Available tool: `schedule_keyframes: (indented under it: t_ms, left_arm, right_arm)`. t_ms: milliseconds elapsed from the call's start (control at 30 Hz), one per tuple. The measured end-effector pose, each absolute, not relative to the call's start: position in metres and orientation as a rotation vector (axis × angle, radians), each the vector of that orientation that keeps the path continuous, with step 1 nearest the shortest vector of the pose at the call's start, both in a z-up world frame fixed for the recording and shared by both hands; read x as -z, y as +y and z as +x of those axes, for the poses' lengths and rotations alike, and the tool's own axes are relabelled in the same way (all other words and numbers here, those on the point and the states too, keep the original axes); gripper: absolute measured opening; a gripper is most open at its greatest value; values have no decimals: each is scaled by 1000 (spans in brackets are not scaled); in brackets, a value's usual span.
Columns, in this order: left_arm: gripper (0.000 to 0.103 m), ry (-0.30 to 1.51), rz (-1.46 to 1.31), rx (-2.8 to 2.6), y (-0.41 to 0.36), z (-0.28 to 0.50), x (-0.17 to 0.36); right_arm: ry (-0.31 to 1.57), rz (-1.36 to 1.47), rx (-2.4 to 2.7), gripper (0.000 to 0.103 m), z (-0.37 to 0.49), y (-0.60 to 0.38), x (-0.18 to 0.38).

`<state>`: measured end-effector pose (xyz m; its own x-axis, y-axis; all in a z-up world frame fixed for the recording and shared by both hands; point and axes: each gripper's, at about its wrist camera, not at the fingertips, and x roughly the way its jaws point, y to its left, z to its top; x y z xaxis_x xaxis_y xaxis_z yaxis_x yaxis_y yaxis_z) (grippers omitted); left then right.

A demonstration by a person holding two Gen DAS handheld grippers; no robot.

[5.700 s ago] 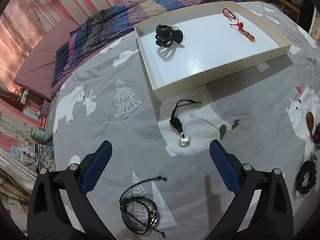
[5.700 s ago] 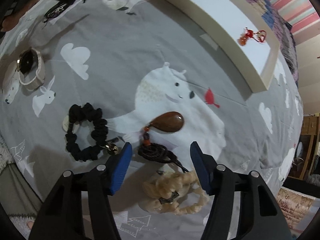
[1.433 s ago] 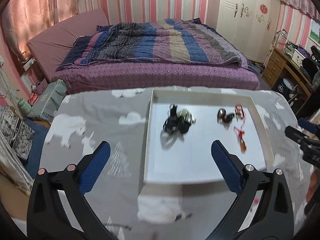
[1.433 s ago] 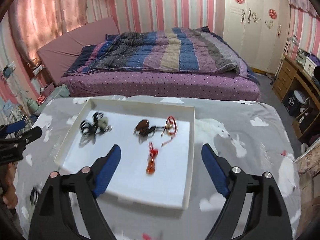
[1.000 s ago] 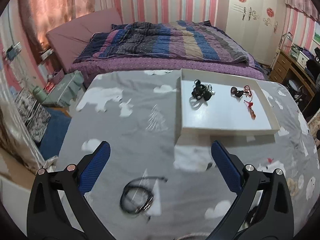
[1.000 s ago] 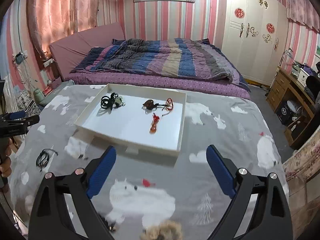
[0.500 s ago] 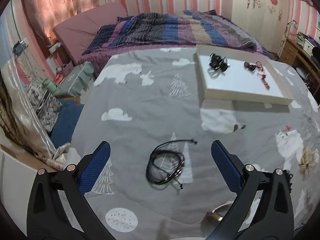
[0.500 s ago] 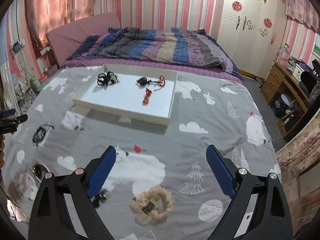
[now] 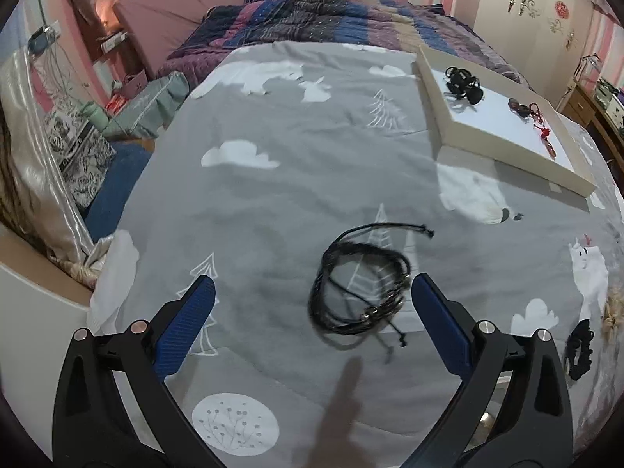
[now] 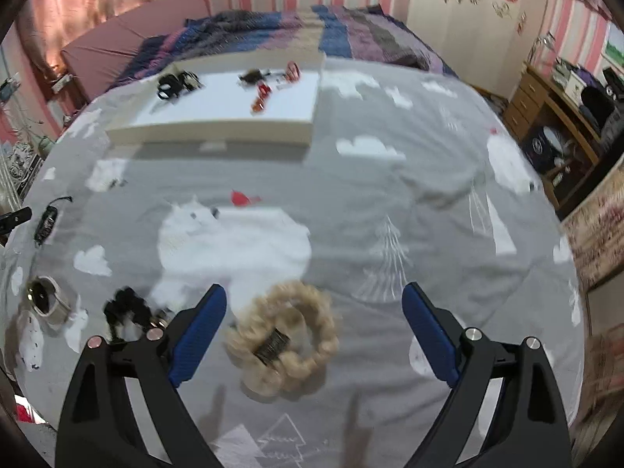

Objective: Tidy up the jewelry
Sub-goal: 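Move both tools to the braided black bracelet and cream scrunchie, then grasp the braided black bracelet with the left tool while the right tool grasps the cream scrunchie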

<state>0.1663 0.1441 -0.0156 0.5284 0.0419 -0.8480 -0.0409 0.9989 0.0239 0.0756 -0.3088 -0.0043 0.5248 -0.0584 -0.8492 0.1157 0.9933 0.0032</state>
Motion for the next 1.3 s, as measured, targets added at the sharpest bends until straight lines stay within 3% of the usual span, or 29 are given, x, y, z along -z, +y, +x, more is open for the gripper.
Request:
schedule_keyframes:
  t_ms: [200, 333, 400, 600, 667, 800, 933, 967, 1100, 1300]
  left_arm:
    - [98, 994, -6, -65, 152, 165, 22]
    - [84, 1016, -13, -60, 152, 170, 30]
    - [81, 1029, -20, -47, 152, 173, 33]
    - [76, 1045, -13, -42, 148, 179, 42]
    - [67, 1060, -20, -30, 146, 182, 47]
    - [59, 1065, -18, -17, 142, 183, 52]
    - [34, 1061, -2, -31, 139, 184, 52]
    - [24, 1060, 1, -30, 139, 183, 51]
    - [7, 1064, 2, -21, 140, 184, 50]
    - [5, 1060, -4, -30, 142, 185, 47]
  right_arm:
    - [1004, 86, 162, 92, 64, -319, 12]
    - [1025, 95, 166, 91, 61, -319, 22]
    - [1034, 88, 173, 90, 61, -319, 25]
    - [1080, 83, 172, 74, 65, -320, 38]
    - [1093, 92, 161, 66, 66, -319, 43]
    - [1094, 100, 149, 52, 67, -317, 48]
    - [1104, 94, 125, 27, 69, -314, 50]
    - [1102, 93, 125, 22, 70, -314, 50]
    - [1106, 87, 113, 14, 74, -315, 51]
    - [1085, 78, 101, 10, 79, -313, 44]
